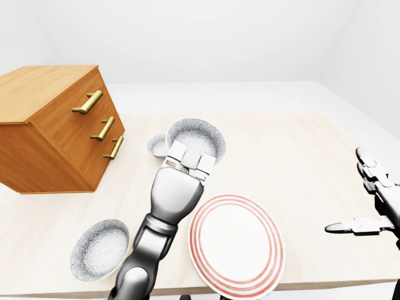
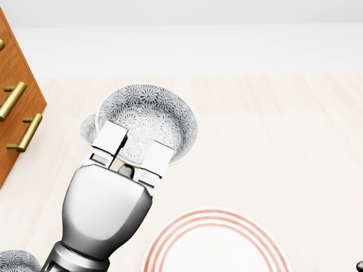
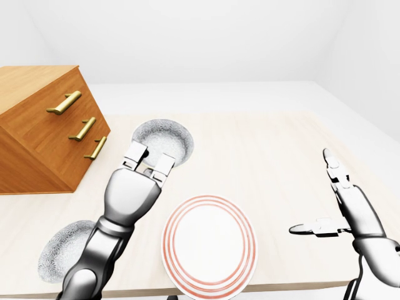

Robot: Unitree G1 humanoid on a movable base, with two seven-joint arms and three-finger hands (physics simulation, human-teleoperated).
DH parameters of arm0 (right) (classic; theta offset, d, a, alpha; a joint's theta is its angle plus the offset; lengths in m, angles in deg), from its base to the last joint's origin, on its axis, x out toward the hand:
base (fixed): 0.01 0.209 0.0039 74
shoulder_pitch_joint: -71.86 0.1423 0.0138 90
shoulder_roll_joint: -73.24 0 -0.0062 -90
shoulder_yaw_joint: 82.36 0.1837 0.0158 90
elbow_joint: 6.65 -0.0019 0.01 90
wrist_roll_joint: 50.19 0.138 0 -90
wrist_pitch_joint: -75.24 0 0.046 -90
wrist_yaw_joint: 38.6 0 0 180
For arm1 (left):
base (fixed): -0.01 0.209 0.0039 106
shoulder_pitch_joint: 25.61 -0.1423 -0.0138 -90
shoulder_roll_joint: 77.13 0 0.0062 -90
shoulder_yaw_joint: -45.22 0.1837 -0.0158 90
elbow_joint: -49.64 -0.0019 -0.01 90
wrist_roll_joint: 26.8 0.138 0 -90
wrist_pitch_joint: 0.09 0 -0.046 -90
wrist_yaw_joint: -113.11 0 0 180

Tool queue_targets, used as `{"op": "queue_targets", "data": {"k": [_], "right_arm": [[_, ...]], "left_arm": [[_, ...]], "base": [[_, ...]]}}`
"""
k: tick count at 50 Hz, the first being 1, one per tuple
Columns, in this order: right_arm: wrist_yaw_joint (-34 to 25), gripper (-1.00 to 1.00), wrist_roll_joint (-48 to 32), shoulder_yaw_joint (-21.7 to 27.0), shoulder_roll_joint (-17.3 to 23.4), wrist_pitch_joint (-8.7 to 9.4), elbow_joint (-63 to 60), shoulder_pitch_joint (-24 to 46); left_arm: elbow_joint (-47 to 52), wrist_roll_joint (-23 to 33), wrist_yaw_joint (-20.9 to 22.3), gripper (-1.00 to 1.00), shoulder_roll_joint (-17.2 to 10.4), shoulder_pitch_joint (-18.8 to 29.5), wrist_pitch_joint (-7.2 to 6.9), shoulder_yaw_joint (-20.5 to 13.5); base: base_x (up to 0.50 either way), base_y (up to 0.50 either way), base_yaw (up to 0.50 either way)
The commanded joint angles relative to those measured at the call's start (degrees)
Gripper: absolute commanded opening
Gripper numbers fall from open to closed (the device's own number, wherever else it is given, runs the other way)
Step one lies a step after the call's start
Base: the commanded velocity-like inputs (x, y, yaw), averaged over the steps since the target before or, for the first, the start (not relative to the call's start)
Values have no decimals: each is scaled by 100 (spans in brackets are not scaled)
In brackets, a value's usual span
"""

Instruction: Put the bowl in the middle on the plate.

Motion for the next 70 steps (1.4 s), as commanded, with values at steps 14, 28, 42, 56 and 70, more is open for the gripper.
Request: {"op": "queue_targets", "data": {"k": [14,28,42,56,70], "right_arm": [[-56,100,18,121,-75,0,-131,-79],[-21,100,32,77,-56,0,-77,-52],[-44,100,60,95,-49,0,-97,-49],[-132,100,125,222,-137,0,-196,-160],[-252,100,163,358,-237,0,-326,-252]], "left_arm": [[113,252,-218,-100,-113,-379,0,701],[228,368,-208,-100,-177,-568,0,1094],[292,544,-350,-100,-429,-910,0,1727],[357,943,-420,-100,-861,-1230,0,2493],[389,1039,-430,-100,-1057,-1348,0,2737]], "base": [[0,0,0],[0,0,0],[0,0,0],[0,0,0],[0,0,0]]}}
